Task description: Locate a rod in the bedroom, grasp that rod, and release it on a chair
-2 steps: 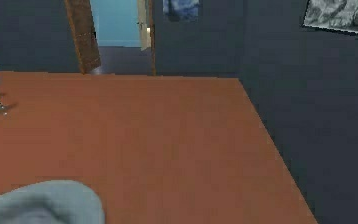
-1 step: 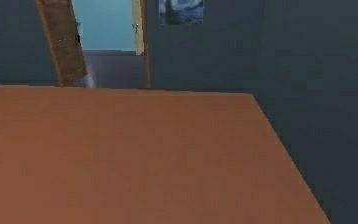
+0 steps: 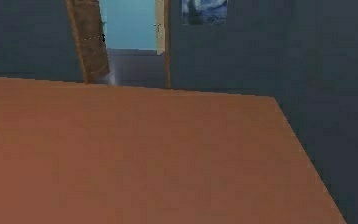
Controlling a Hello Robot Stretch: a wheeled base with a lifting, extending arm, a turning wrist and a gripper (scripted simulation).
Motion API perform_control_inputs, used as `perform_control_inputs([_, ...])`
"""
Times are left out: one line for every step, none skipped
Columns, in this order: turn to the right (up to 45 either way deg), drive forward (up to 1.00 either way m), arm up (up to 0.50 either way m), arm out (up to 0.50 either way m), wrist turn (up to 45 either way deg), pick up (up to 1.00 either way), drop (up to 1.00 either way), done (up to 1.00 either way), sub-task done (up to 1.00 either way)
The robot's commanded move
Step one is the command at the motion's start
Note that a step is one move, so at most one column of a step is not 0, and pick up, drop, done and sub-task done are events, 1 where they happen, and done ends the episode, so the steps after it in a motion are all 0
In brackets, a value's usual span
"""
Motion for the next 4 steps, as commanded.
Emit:
perform_control_inputs([0.0, 0.1, 0.0, 0.0, 0.0, 0.0, 0.0, 0.0, 0.0])
perform_control_inputs([-30.0, 0.0, 0.0, 0.0, 0.0, 0.0, 0.0, 0.0, 0.0])
perform_control_inputs([0.0, 0.75, 0.0, 0.0, 0.0, 0.0, 0.0, 0.0, 0.0])
perform_control_inputs([-45.0, 0.0, 0.0, 0.0, 0.0, 0.0, 0.0, 0.0, 0.0])
